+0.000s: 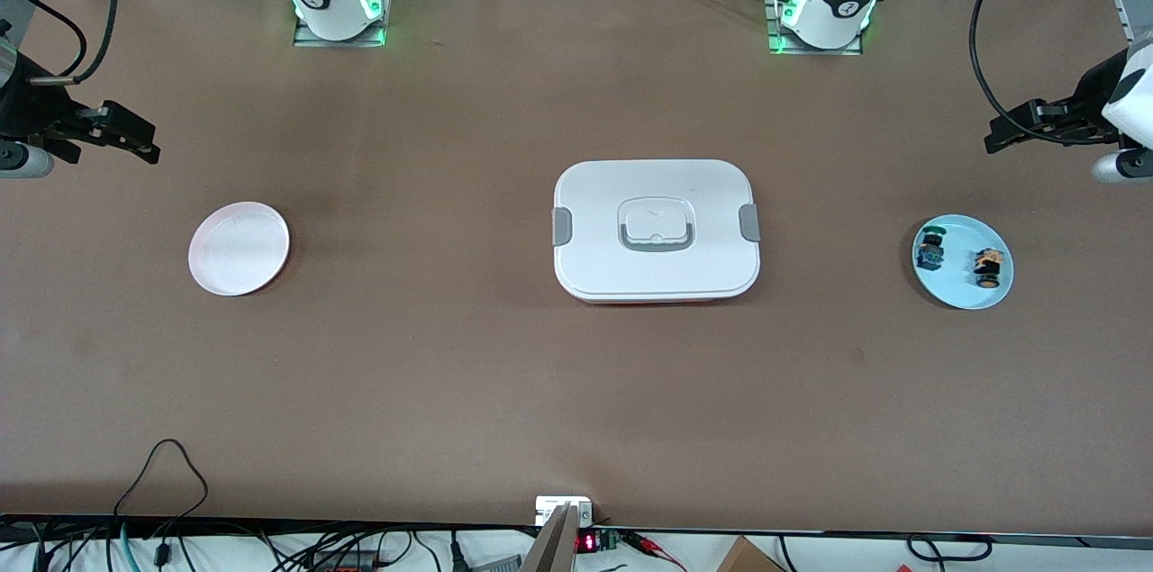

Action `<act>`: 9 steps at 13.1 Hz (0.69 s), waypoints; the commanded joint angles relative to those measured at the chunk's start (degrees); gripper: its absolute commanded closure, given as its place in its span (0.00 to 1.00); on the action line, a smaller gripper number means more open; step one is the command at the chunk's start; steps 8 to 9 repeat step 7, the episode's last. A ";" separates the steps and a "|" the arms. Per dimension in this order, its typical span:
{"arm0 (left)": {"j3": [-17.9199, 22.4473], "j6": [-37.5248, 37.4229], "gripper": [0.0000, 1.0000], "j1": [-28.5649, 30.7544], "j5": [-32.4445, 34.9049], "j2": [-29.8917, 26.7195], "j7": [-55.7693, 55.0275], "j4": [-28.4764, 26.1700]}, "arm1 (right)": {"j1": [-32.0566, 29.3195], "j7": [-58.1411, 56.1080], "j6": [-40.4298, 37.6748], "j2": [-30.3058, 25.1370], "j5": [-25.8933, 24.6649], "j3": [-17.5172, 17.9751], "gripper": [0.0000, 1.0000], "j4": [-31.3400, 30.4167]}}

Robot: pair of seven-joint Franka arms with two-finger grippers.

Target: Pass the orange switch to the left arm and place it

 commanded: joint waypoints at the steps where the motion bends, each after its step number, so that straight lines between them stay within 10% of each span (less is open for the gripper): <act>1: 0.26 -0.18 0.00 0.26 -1.60 -0.51 -0.81 0.76 | -0.69 0.27 -1.62 -0.42 0.90 0.65 0.00 0.64; 9: 0.08 -0.19 0.00 0.26 -1.43 -0.42 -0.90 1.56 | -0.60 0.00 -3.74 -0.25 0.98 0.73 0.00 2.22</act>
